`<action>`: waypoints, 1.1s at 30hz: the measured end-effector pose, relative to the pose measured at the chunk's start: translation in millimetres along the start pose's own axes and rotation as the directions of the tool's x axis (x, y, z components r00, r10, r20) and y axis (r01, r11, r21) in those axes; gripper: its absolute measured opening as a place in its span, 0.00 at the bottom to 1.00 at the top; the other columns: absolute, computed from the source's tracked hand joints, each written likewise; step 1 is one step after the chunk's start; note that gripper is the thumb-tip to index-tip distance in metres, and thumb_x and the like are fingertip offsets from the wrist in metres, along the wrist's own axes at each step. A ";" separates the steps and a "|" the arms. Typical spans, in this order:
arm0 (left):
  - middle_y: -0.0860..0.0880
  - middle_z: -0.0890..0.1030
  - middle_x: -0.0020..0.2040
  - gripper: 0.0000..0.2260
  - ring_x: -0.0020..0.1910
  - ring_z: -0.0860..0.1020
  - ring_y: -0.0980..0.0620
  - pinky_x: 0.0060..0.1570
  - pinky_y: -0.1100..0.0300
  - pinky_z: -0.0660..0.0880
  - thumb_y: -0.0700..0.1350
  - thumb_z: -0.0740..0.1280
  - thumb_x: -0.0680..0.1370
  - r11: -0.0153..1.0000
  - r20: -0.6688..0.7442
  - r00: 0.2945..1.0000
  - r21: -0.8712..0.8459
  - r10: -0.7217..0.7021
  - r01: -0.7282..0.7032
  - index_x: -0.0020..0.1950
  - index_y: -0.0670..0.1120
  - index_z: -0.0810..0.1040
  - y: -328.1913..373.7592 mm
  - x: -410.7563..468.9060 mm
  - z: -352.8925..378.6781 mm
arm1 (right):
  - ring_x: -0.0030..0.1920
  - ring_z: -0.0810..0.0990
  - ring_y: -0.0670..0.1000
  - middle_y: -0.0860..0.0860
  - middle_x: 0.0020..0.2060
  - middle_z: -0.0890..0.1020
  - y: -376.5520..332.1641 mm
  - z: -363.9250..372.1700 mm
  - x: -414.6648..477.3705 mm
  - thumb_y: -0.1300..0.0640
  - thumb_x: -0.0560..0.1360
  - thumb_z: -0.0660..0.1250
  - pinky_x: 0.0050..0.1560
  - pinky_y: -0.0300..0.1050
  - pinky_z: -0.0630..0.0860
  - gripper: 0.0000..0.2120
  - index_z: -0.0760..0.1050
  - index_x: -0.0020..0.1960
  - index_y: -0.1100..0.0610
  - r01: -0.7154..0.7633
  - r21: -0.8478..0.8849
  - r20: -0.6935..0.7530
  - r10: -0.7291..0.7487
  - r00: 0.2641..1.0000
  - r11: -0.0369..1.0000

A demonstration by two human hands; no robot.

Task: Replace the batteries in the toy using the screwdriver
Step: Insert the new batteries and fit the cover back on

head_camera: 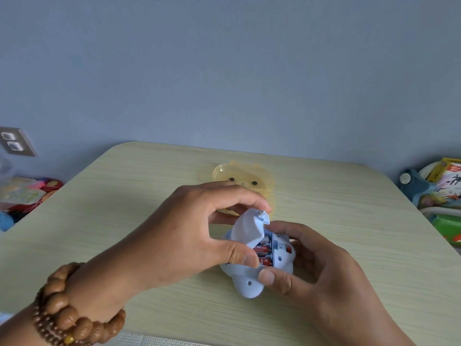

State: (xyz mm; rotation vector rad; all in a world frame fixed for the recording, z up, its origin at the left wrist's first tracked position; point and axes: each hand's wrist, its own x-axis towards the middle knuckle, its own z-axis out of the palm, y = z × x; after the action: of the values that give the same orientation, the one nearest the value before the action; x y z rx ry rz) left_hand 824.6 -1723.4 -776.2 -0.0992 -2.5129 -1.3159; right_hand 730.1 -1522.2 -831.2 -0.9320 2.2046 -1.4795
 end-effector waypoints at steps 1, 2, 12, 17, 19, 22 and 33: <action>0.59 0.83 0.57 0.23 0.61 0.81 0.56 0.59 0.59 0.80 0.49 0.82 0.65 1.000 -0.001 1.000 0.010 -0.007 0.007 0.58 0.57 0.82 -0.5 0.0 -0.3 | 0.52 0.86 0.45 0.40 0.52 0.86 -0.1 -0.2 0.1 0.33 0.55 0.78 0.58 0.53 0.81 0.32 0.77 0.59 0.33 0.000 -0.002 -0.002 0.000 1.000 1.000; 0.59 0.83 0.57 0.23 0.61 0.81 0.56 0.59 0.57 0.80 0.49 0.82 0.65 1.000 0.001 1.000 0.027 -0.013 0.013 0.58 0.57 0.82 -1.0 -0.1 -0.6 | 0.51 0.86 0.44 0.41 0.52 0.87 -0.4 -0.2 0.1 0.33 0.55 0.78 0.57 0.53 0.81 0.32 0.77 0.59 0.33 0.001 -0.004 -0.006 -0.001 1.000 1.000; 0.61 0.83 0.55 0.25 0.59 0.81 0.61 0.58 0.65 0.79 0.47 0.84 0.63 0.994 0.011 0.998 0.098 -0.055 0.054 0.58 0.57 0.85 -0.5 -0.4 2.9 | 0.49 0.87 0.45 0.43 0.48 0.88 -4.0 0.7 -1.1 0.33 0.55 0.79 0.56 0.53 0.82 0.32 0.77 0.58 0.33 0.012 -0.012 -0.016 -0.012 1.000 1.000; 0.64 0.84 0.56 0.27 0.56 0.81 0.69 0.59 0.69 0.77 0.46 0.85 0.61 0.990 0.001 0.994 0.089 -0.109 0.109 0.58 0.60 0.85 1.7 -2.2 5.4 | 0.49 0.87 0.47 0.45 0.48 0.88 -6.9 1.3 -1.4 0.35 0.55 0.79 0.56 0.56 0.81 0.32 0.78 0.59 0.36 0.006 -0.004 -0.018 -0.006 1.000 1.000; 0.65 0.84 0.56 0.27 0.56 0.80 0.70 0.60 0.67 0.77 0.47 0.85 0.61 0.987 0.022 0.992 0.103 -0.127 0.125 0.58 0.62 0.84 3.4 -1.8 4.3 | 0.49 0.87 0.48 0.46 0.48 0.88 -6.6 1.4 -1.5 0.34 0.55 0.80 0.56 0.56 0.81 0.34 0.78 0.60 0.37 0.003 -0.007 -0.017 -0.003 1.000 1.000; 0.66 0.84 0.55 0.27 0.58 0.80 0.69 0.63 0.63 0.77 0.48 0.84 0.61 0.983 0.068 0.989 0.139 -0.131 0.120 0.57 0.63 0.84 4.4 -1.0 2.4 | 0.49 0.87 0.48 0.48 0.48 0.88 -6.8 0.6 -1.9 0.35 0.55 0.80 0.55 0.57 0.81 0.34 0.78 0.60 0.38 0.001 -0.015 -0.014 -0.001 1.000 1.000; 0.65 0.83 0.61 0.35 0.59 0.77 0.74 0.62 0.75 0.71 0.46 0.85 0.62 0.985 0.115 0.988 0.148 -0.106 0.088 0.67 0.59 0.79 2.2 0.4 2.5 | 0.47 0.88 0.50 0.49 0.46 0.88 -6.8 -0.3 -2.4 0.39 0.54 0.82 0.55 0.57 0.82 0.33 0.80 0.58 0.39 -0.018 0.018 -0.017 0.019 1.000 1.000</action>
State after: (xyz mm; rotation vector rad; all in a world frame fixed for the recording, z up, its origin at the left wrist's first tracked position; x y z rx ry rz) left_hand 824.1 -1720.1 -775.6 -0.0266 -2.7391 -1.1937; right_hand 733.9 -1522.1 -825.1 -0.8941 2.2026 -1.5015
